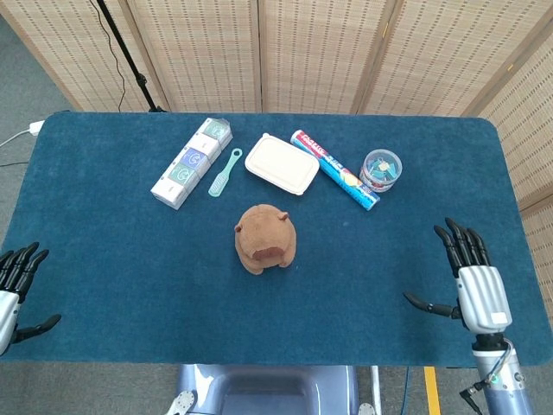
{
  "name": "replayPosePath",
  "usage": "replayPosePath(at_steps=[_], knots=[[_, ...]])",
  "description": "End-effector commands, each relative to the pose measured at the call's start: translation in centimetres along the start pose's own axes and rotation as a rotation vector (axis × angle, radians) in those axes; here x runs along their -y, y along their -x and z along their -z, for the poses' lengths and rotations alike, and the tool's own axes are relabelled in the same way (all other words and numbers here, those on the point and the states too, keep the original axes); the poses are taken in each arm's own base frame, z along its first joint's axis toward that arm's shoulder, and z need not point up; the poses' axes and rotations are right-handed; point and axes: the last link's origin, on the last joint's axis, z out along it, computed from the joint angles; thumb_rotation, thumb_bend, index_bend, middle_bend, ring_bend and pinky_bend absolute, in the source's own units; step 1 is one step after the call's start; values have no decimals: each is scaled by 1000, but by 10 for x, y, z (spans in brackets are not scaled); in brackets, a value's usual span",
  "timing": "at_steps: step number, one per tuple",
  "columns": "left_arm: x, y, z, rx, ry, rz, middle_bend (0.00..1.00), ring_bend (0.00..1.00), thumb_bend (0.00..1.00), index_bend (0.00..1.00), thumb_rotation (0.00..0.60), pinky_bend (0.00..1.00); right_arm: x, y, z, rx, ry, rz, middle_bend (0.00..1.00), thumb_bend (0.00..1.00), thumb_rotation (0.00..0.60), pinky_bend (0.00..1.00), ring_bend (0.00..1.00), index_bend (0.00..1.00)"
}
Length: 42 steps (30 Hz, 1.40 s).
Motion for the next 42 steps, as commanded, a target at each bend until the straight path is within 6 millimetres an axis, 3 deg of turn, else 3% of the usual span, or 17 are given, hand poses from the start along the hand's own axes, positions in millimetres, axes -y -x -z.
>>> replayPosePath(at_steps=[1, 5, 10, 17, 22, 28, 32, 35, 42], knots=[[0, -1, 0, -4, -1, 2, 0, 0, 0, 0, 600, 0, 20, -8, -31, 19, -10, -19, 0, 0, 264, 0, 0, 30], [2, -2, 0, -12, -7, 6, 0, 0, 0, 0, 600, 0, 50, -18, -57, 2, -54, -20, 0, 0, 256, 0, 0, 98], [3, -2, -1, -10, -11, 9, 0, 0, 0, 0, 600, 0, 86, -22, -80, 10, -103, -25, 0, 0, 256, 0, 0, 28], [3, -3, 0, -12, -10, 13, 0, 0, 0, 0, 600, 0, 127, -9, -121, 43, -115, -37, 0, 0, 255, 0, 0, 1], [4, -5, 1, -21, -8, 19, 0, 0, 0, 0, 600, 0, 156, 2, -140, 26, -134, -48, 0, 0, 251, 0, 0, 50], [6, -5, 0, -18, -11, 24, 0, 0, 0, 0, 600, 0, 182, 33, -158, 61, -124, -31, 0, 0, 250, 0, 0, 57], [7, -5, -1, -14, -18, 26, 0, 0, 0, 0, 600, 0, 207, 70, -166, 126, -116, -38, 0, 0, 250, 0, 0, 43], [7, -5, -2, -13, -22, 27, 0, 0, 0, 0, 600, 0, 215, 91, -170, 154, -98, -25, 0, 0, 248, 0, 0, 37], [9, -7, -1, -15, -23, 32, 0, 0, 0, 0, 600, 0, 226, 116, -172, 190, -83, -19, 0, 0, 247, 0, 0, 29]])
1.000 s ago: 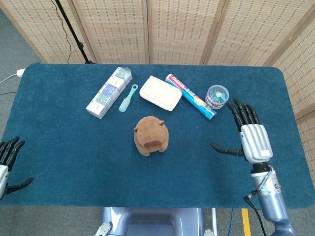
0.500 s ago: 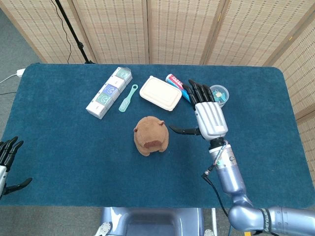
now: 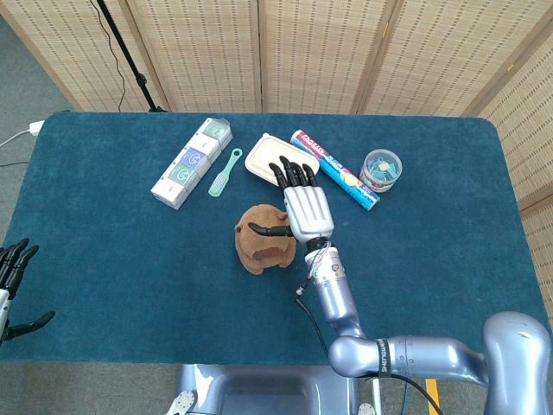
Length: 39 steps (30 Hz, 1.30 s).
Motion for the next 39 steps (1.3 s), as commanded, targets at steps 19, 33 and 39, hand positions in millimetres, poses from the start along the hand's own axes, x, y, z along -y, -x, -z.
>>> replayPosePath(at_steps=[19, 33, 39], knots=[[2, -1, 0, 5, 0, 5, 0, 0, 0, 0, 600, 0, 31, 41, -13, 97, -59, -85, 0, 0, 246, 0, 0, 0], [3, -2, 1, -1, -1, 16, 0, 0, 0, 0, 600, 0, 27, 63, -14, 98, -62, 80, 0, 0, 247, 0, 0, 0], [3, -3, 2, 0, 2, 17, 0, 0, 0, 0, 600, 0, 29, 74, -16, 112, -50, 93, 0, 0, 248, 0, 0, 0]])
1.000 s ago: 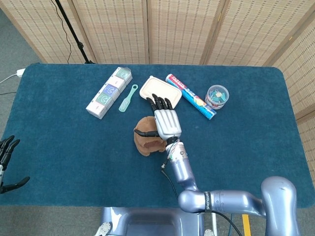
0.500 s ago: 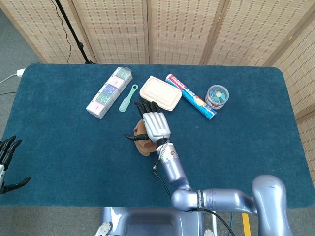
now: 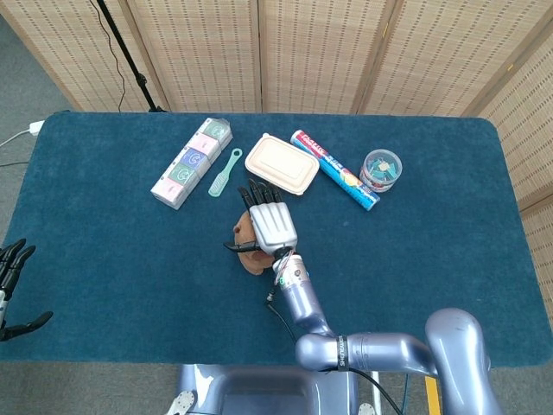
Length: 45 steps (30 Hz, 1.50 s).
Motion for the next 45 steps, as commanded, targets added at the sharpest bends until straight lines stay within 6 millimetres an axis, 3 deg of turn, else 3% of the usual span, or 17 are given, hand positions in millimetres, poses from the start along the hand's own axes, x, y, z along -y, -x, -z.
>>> replayPosePath(at_steps=[1, 17, 23, 30, 37, 40, 45], knots=[[0, 0, 0, -1, 0, 2, 0, 0, 0, 0, 600, 0, 1, 5, -2, 8, 8, 11, 0, 0, 247, 0, 0, 0], [2, -2, 0, -2, 1, 10, 0, 0, 0, 0, 600, 0, -15, 20, -9, 13, 69, 47, 0, 0, 246, 0, 0, 0], [2, -2, 0, -3, 1, 11, 0, 0, 0, 0, 600, 0, -11, 11, -9, -10, 58, 21, 0, 0, 245, 0, 0, 0], [2, -3, 1, -1, 1, 13, 0, 0, 0, 0, 600, 0, 3, -30, 0, -89, 9, -66, 0, 0, 244, 0, 0, 0], [2, -3, 2, -3, 3, 16, 0, 0, 0, 0, 600, 0, -3, -67, 12, -166, -11, -83, 0, 0, 244, 0, 0, 0], [2, -3, 3, -5, 5, 16, 0, 0, 0, 0, 600, 0, -18, -85, 20, -214, 5, -67, 0, 0, 242, 0, 0, 0], [1, -2, 3, -1, 10, 11, 0, 0, 0, 0, 600, 0, -62, -105, 40, -259, 40, -28, 0, 0, 242, 0, 0, 0]])
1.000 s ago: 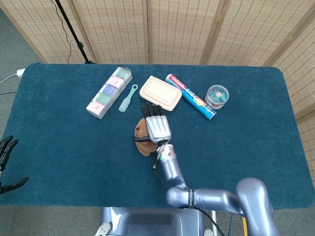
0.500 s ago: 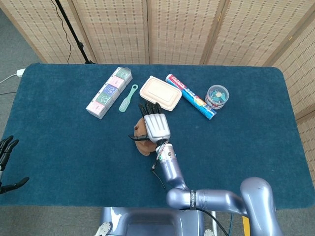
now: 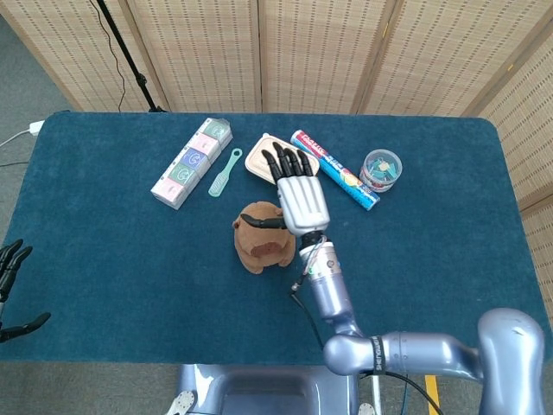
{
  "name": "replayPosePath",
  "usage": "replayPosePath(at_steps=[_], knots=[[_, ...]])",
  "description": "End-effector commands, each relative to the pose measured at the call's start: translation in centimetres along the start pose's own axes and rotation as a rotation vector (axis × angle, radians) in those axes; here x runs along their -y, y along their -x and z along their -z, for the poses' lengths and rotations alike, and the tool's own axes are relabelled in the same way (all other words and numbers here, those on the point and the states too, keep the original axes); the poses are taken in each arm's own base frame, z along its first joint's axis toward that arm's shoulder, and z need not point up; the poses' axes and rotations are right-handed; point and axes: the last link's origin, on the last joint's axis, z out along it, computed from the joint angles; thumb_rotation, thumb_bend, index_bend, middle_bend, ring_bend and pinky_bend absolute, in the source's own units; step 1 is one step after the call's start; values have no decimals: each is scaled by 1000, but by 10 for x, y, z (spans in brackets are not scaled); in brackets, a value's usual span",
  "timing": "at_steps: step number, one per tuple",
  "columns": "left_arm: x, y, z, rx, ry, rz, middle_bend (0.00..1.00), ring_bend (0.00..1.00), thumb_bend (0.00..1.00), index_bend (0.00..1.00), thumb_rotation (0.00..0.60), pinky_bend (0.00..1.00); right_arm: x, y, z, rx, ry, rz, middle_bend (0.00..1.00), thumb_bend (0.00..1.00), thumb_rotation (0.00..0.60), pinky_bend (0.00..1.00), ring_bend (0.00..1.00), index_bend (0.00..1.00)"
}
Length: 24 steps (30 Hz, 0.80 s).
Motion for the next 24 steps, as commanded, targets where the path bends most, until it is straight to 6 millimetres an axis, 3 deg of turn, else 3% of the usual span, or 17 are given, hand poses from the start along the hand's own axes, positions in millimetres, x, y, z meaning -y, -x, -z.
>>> replayPosePath(at_steps=[1, 7, 15, 18, 22, 24], knots=[[-1, 1, 0, 5, 3, -2, 0, 0, 0, 0, 600, 0, -43, -22, 16, -44, 28, 27, 0, 0, 241, 0, 0, 0], [-4, 6, 1, 14, 10, -19, 0, 0, 0, 0, 600, 0, -111, -32, 46, -52, 63, 86, 0, 0, 244, 0, 0, 0], [-9, 12, 3, 21, 10, -44, 0, 0, 0, 0, 600, 0, -199, -31, 103, 45, 110, 182, 0, 0, 265, 0, 0, 0], [-10, 13, 4, 24, 8, -48, 0, 0, 0, 0, 600, 0, -221, -31, 127, 58, 118, 226, 0, 0, 318, 0, 0, 0], [-11, 15, 6, 23, 5, -52, 0, 0, 0, 0, 600, 0, -250, -37, 180, 56, 154, 295, 0, 0, 323, 0, 0, 0], [-11, 15, 7, 24, 6, -53, 0, 0, 0, 0, 600, 0, -255, -39, 196, 24, 172, 283, 0, 0, 324, 0, 0, 0]])
